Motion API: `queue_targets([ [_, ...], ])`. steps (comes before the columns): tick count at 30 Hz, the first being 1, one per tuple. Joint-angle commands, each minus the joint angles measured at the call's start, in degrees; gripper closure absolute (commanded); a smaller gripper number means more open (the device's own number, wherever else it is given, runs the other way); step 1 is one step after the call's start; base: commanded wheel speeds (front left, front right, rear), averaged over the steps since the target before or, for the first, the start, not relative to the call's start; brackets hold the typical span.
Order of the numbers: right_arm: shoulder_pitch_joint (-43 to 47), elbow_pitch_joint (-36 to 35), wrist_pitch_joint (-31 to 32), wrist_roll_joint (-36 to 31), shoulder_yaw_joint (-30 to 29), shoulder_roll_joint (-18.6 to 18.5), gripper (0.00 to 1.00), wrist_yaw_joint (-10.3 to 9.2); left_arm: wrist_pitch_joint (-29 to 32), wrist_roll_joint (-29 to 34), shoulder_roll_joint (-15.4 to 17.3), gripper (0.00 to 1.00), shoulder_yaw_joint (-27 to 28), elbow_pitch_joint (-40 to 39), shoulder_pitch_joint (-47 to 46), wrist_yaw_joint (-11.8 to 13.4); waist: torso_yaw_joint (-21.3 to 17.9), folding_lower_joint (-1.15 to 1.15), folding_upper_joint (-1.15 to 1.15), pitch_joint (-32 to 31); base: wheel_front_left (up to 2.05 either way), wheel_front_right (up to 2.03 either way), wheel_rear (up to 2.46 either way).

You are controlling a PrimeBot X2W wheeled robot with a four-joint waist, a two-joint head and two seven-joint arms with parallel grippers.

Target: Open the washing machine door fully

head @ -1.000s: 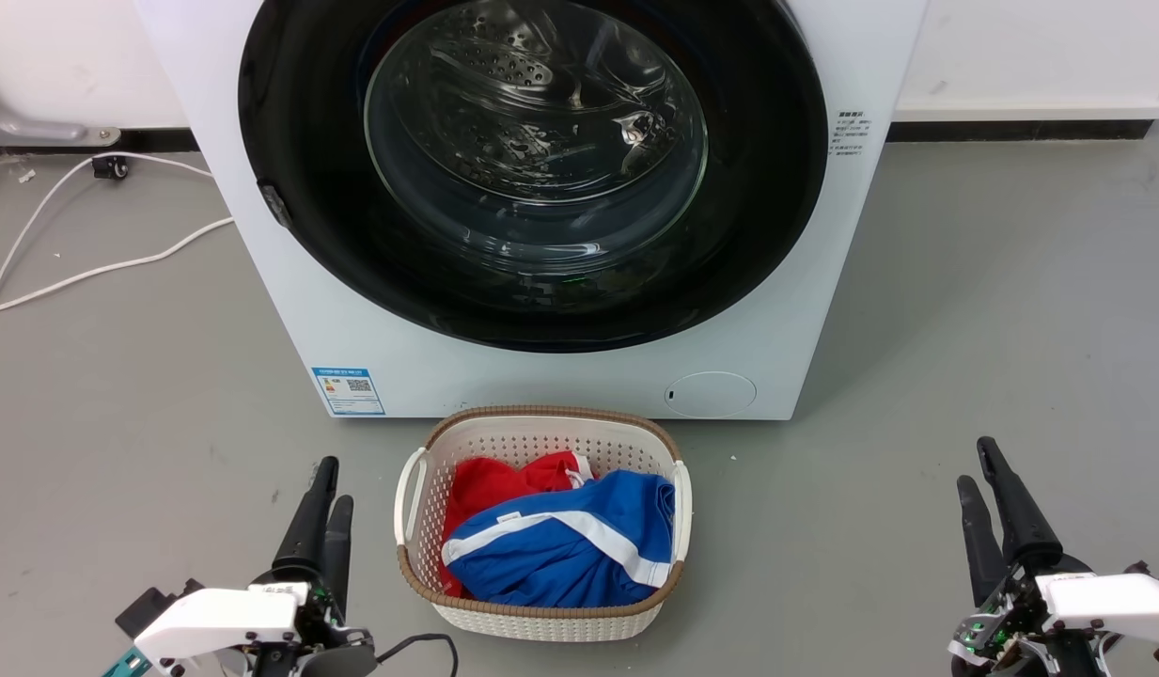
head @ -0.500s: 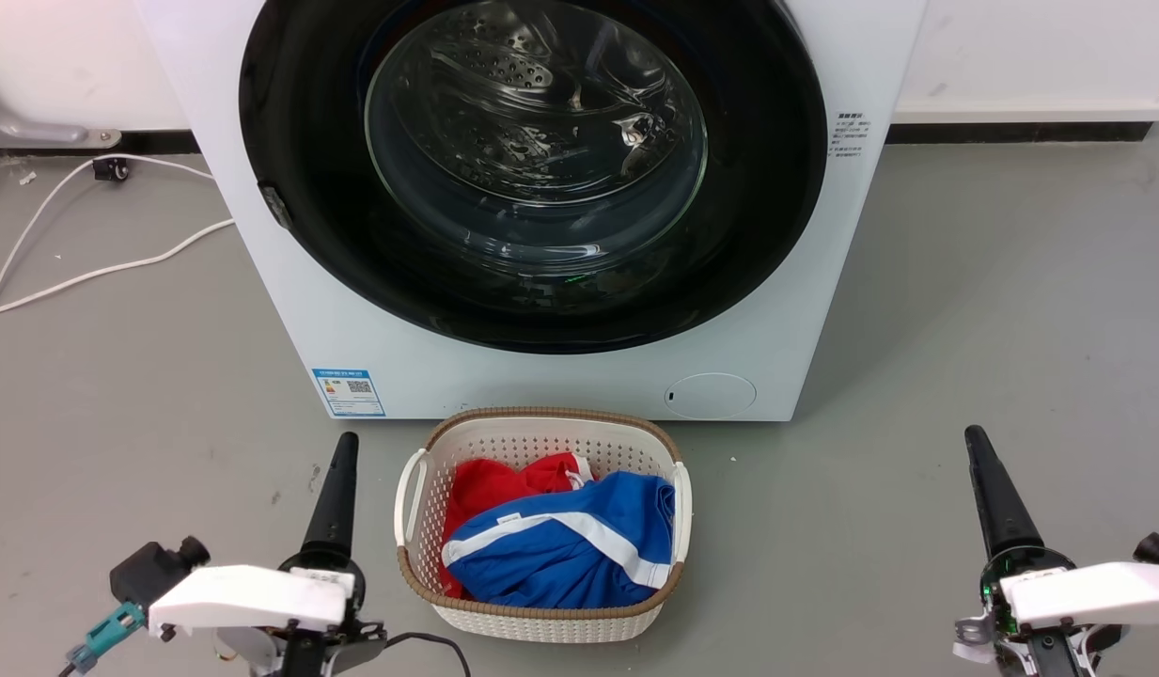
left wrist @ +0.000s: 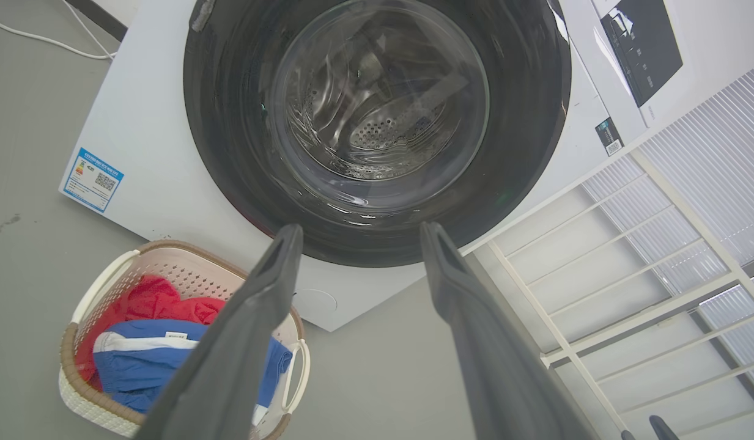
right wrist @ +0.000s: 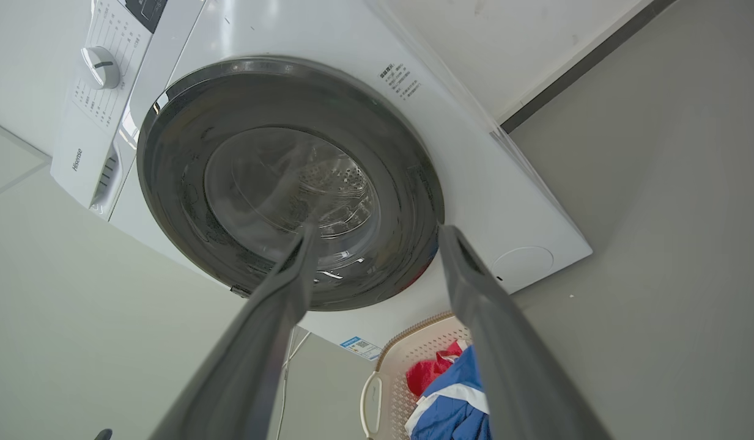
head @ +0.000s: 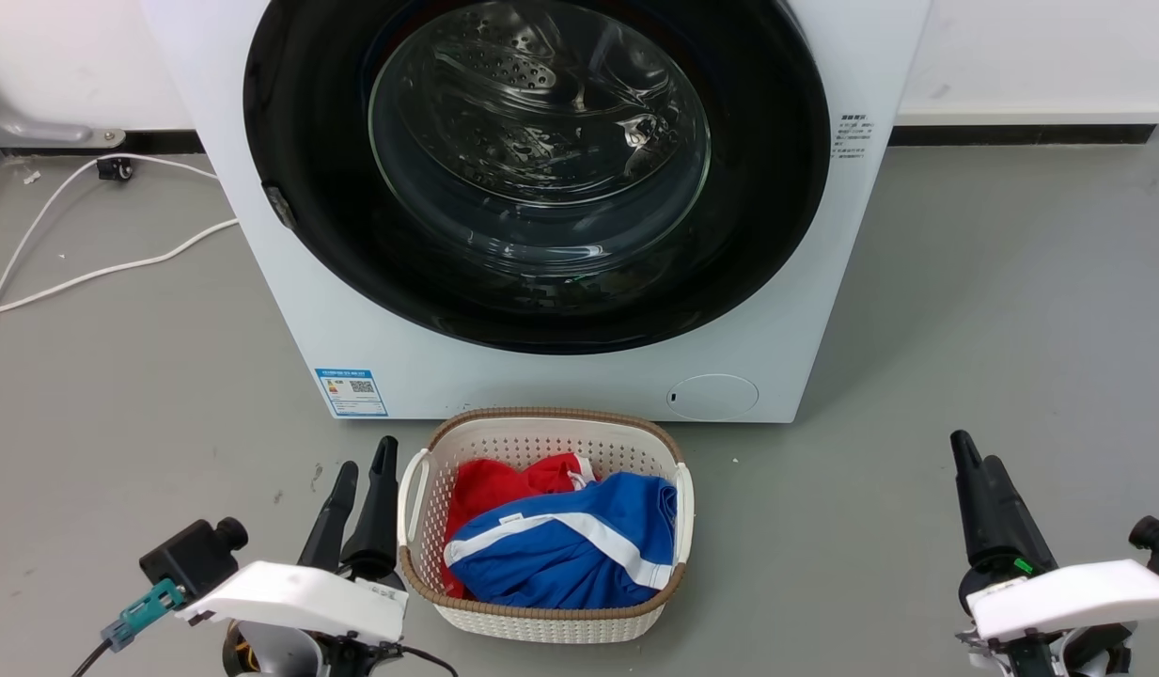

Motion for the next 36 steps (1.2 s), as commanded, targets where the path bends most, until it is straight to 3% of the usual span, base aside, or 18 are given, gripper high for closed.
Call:
queue_targets([
  [1, -0.3, -1.3, -0.4, -2.8, 0.1, 0.0, 0.0, 0.06, -0.6, 2.6, 0.7, 0.0, -0.5, -1.1, -0.4, 0.4, 0.0, 0.0, 0.0, 0.0, 0.0, 0.0, 0.0],
  [19, 1.2, -4.8, 0.0, -20.0, 1.3, 0.3, 0.0, 0.08, -3.9, 17.2, 3.7, 0.0, -5.1, -1.6, -0.8, 4.6, 0.4, 0.0, 0.0, -0.1, 0.0, 0.0, 0.0],
  [36, 2.8, -7.3, -0.6, -32.4, 1.3, 0.5, 0.0, 0.11, -6.8, 28.0, 6.0, 0.0, -9.5, -1.4, -1.6, 5.9, 0.8, 0.0, 0.0, 0.0, 0.0, 0.0, 0.0],
])
